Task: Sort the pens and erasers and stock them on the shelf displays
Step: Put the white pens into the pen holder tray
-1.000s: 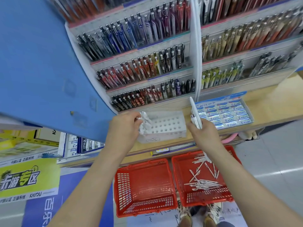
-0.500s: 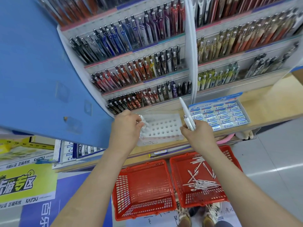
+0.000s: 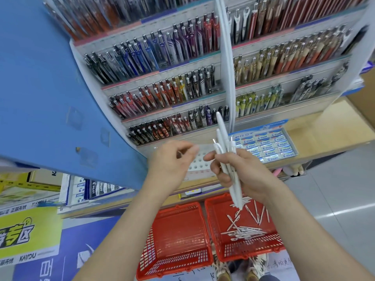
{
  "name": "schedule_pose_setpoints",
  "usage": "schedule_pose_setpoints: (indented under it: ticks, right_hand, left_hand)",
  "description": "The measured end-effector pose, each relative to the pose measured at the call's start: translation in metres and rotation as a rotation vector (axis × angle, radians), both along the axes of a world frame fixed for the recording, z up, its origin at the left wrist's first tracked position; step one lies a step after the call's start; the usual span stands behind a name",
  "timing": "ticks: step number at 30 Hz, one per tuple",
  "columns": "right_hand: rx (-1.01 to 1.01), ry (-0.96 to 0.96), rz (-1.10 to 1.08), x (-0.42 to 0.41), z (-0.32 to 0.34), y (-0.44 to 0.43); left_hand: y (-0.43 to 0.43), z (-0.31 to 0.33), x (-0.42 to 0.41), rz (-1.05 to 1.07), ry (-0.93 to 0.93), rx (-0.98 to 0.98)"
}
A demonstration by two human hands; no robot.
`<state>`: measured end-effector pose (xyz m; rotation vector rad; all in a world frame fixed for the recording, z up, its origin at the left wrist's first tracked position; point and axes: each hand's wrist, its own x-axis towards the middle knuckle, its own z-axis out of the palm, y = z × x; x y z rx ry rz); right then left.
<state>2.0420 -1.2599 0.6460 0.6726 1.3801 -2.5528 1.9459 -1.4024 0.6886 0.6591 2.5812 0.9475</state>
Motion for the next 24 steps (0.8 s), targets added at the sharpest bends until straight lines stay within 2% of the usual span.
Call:
schedule_pose_setpoints:
  ticks: [3,6,10,13,17,21,24]
  right_hand:
    - [-0.048,0.076,0.093,0.002,0.011,-0.006]
    - [-0.092,0.121,0.121,0.005,0.015,-0.009]
    - [-0.143,0.114,0.214,0.013,0.013,-0.005]
    - [-0.094,0.099,0.132,0.017,0.006,-0.001]
    - [0.188,0.132,0.073,0.015,0.003,-0.002]
    - [0.28,0.12,0.032,0.012,0.001,-0.006]
    - [0.311,0.06,-0.025,0.008,-0.003,-0.009]
  left_hand:
    - [0.014,0.011,0.015,-0.017,-0.386,0.191]
    - [0.013,0.016,0.016,0.044,-0.502,0.319]
    - [0.002,0.023,0.008,0.212,-0.512,0.504]
    - [-0.011,0.033,-0.001,0.273,-0.534,0.586]
    - [-0.023,0.041,-0.002,0.281,-0.509,0.489]
    - [-0.033,0.043,0.0,0.259,-0.421,0.381]
    - [-0.037,0.045,0.0,0.291,-0.29,0.329]
